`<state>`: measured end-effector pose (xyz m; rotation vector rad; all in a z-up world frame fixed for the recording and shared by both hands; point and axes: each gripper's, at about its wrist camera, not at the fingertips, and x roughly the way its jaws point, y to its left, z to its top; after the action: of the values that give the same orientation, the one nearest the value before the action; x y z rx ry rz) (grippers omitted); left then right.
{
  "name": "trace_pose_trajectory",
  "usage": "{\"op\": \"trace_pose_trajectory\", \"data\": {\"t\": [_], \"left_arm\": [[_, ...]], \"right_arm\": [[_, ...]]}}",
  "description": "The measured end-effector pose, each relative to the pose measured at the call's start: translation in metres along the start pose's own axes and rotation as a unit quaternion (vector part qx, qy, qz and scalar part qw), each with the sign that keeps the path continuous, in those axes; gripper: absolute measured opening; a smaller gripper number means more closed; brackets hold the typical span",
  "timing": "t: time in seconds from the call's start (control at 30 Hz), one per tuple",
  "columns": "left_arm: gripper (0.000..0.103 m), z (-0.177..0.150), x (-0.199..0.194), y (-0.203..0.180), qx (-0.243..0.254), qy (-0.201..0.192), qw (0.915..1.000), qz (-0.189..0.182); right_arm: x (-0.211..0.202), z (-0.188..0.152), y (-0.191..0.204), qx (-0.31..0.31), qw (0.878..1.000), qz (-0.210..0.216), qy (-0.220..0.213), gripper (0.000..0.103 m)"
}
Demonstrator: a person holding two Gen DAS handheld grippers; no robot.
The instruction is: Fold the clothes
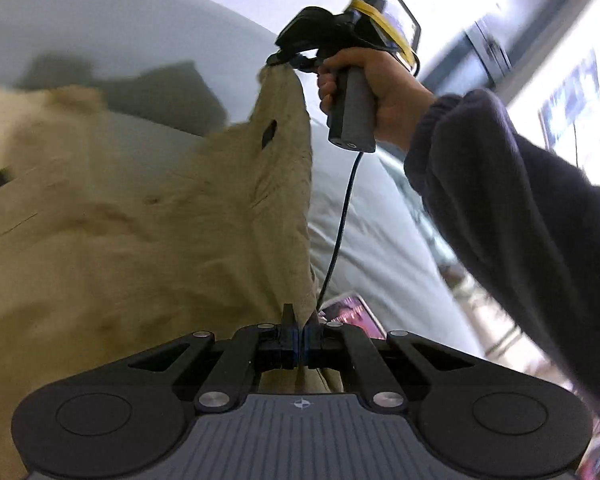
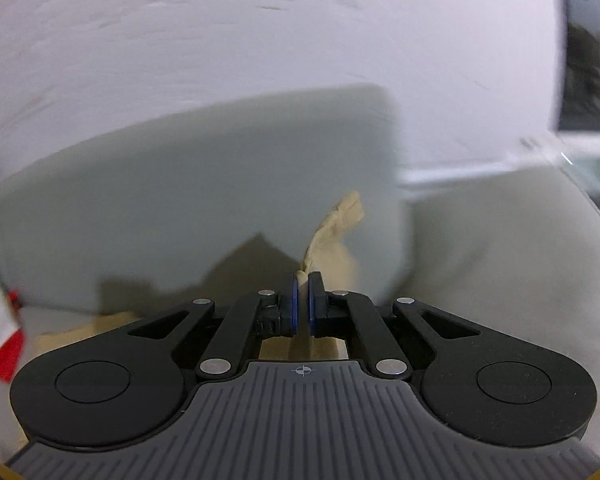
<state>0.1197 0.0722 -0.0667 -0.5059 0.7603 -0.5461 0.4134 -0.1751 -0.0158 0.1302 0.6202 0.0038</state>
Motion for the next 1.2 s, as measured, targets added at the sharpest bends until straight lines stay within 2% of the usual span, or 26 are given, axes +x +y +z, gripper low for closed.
{"op": "trace_pose_trajectory", "data": {"t": [0.1,0.2,0.33,0.43,0.5,0.63,0.8,0.9,1.07,1.1,1.13,1.2], "left_arm": [[0.001,-0.005,-0.036,0.036,-0.059,-0.027,0.9978,0.009],[0.001,-0.016,-0.066,0.068,-0.1,-0.046,0.9935,0.029],[0.0,-0.035,-0.087,0.106,-0.144,-0.047,0.9864,0.065],[0.0,-0.048,-0.088,0.133,-0.186,-0.034,0.9795,0.071],[0.001,-0.053,-0.087,0.143,-0.201,-0.029,0.9771,0.065],[0.001,-0.051,-0.086,0.145,-0.197,-0.031,0.9781,0.06],[0.0,-0.043,-0.097,0.143,-0.188,-0.055,0.9781,0.07],[0.0,-0.047,-0.095,0.151,-0.206,-0.052,0.9735,0.085],[0.001,-0.055,-0.089,0.158,-0.237,-0.041,0.9652,0.103],[0.002,-0.056,-0.089,0.157,-0.238,-0.043,0.9645,0.107],[0.003,-0.055,-0.092,0.157,-0.237,-0.045,0.9638,0.113],[0.006,-0.052,-0.099,0.155,-0.237,-0.048,0.9624,0.124]], "right_arm": [[0.003,0.0,0.083,-0.054,0.998,0.025,0.006,0.005],[0.017,-0.016,0.166,-0.094,0.993,0.061,0.026,0.005],[0.047,-0.061,0.266,-0.136,0.981,0.114,0.076,0.005],[0.076,-0.099,0.31,-0.145,0.972,0.135,0.129,0.005],[0.094,-0.12,0.322,-0.135,0.968,0.138,0.159,0.005],[0.113,-0.146,0.323,-0.108,0.968,0.133,0.185,0.005],[0.108,-0.137,0.332,-0.075,0.974,0.143,0.157,0.005],[0.111,-0.128,0.346,-0.064,0.977,0.141,0.148,0.005],[0.126,-0.142,0.37,-0.092,0.975,0.107,0.174,0.005],[0.127,-0.145,0.373,-0.099,0.974,0.104,0.177,0.007],[0.125,-0.145,0.373,-0.101,0.973,0.11,0.176,0.019],[0.116,-0.139,0.368,-0.092,0.971,0.136,0.174,0.03]]}}
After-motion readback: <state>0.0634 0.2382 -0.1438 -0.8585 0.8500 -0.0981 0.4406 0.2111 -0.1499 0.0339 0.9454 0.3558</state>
